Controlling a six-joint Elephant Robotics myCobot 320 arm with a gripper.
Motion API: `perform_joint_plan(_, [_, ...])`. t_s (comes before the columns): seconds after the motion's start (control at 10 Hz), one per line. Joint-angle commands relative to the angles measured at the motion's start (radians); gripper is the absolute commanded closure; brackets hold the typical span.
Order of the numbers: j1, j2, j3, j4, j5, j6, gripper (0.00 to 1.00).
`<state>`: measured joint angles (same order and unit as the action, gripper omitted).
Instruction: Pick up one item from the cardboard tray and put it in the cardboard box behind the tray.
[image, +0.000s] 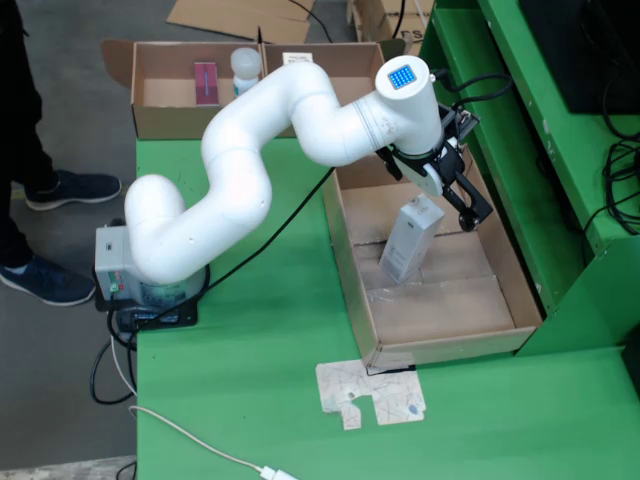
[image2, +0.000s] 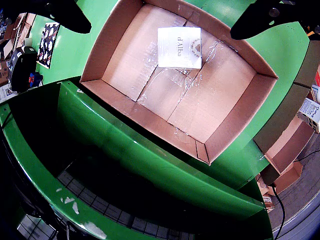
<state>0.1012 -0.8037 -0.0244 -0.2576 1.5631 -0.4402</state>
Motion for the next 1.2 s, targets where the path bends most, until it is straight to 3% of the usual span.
perform_joint_plan(0.0, [0.004,0.043,0.024,0.009,0.005,0.003,0.0])
perform_joint_plan(1.1, [0.02,0.005,0.024,-0.02,0.037,-0.003,0.0])
